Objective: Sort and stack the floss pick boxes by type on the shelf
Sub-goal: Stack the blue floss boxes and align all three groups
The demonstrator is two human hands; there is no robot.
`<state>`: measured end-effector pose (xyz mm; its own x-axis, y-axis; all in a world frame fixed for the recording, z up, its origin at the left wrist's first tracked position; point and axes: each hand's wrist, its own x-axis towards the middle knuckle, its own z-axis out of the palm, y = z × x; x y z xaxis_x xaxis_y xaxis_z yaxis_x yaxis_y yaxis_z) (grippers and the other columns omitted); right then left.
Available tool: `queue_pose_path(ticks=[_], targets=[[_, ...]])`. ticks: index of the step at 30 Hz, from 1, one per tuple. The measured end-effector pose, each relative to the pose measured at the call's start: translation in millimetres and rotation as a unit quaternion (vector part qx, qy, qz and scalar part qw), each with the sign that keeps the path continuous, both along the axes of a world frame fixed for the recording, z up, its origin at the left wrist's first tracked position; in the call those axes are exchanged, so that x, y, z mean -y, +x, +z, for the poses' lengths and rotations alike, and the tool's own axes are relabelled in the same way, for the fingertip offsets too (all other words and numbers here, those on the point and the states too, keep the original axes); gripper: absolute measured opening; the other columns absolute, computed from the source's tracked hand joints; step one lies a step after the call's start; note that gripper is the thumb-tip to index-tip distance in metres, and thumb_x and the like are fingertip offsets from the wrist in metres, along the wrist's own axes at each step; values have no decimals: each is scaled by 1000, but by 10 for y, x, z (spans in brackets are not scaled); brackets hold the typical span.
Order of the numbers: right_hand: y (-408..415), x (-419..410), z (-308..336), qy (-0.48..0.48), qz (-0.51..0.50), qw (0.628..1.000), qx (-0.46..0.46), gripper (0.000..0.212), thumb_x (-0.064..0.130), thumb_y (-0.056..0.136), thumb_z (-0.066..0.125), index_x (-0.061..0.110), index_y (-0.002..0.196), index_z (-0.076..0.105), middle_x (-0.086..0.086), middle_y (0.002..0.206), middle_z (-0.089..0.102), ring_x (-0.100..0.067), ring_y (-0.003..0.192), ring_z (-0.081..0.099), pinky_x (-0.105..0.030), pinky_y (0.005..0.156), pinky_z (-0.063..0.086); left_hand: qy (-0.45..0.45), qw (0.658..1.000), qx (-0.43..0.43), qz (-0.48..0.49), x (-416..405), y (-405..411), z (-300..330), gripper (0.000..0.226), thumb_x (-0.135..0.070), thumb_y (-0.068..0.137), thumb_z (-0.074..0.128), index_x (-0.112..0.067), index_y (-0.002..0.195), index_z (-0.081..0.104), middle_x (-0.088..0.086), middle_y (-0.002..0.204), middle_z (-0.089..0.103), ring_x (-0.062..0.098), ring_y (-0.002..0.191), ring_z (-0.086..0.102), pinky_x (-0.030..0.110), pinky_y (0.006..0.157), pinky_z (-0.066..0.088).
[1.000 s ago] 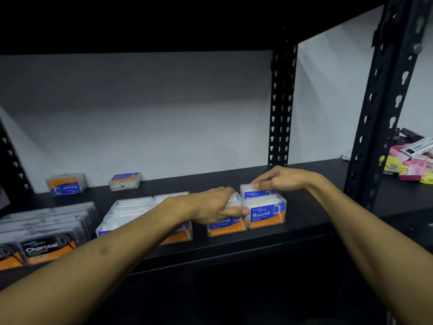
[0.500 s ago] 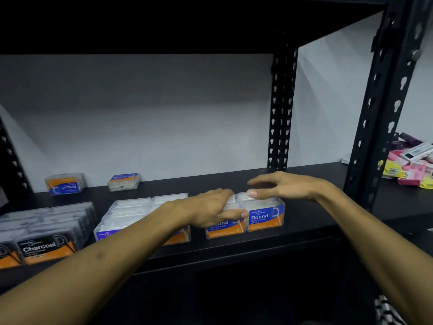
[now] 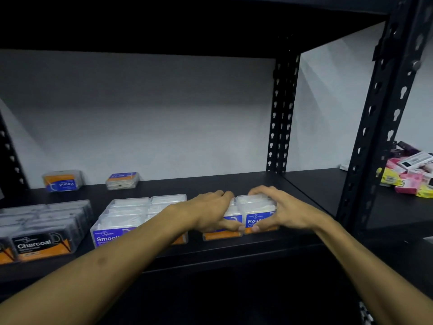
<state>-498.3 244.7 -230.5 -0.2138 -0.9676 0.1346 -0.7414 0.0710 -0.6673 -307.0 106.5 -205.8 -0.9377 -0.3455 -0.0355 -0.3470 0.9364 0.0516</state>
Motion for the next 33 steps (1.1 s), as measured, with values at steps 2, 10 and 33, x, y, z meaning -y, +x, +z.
queue_pose_path(ticks=[2, 10, 33], targets=[[16, -2, -30, -12, 18, 999, 29, 71, 38, 57, 95, 41, 116, 56, 6, 107, 63, -12, 92, 64, -32, 84, 55, 5, 1000, 5, 13, -10, -30, -5, 82, -72, 81, 57, -18, 139, 37, 7, 130, 52, 26, 112, 54, 41, 96, 46], [7, 28, -20, -15, 20, 999, 47, 71, 31, 58, 96, 37, 117, 57, 1, 104, 67, -21, 94, 66, -39, 86, 55, -37, 998, -25, 39, -66, -67, -116, 87, -80, 80, 48, -18, 139, 34, 8, 135, 50, 27, 119, 50, 45, 100, 38], [63, -9, -36, -34, 2, 999, 0, 67, 46, 56, 93, 65, 106, 55, 6, 117, 55, -9, 99, 63, -28, 91, 54, -11, 999, -38, 24, -26, -78, -111, 83, -74, 81, 55, -22, 141, 29, 6, 138, 49, 26, 122, 49, 46, 103, 37]])
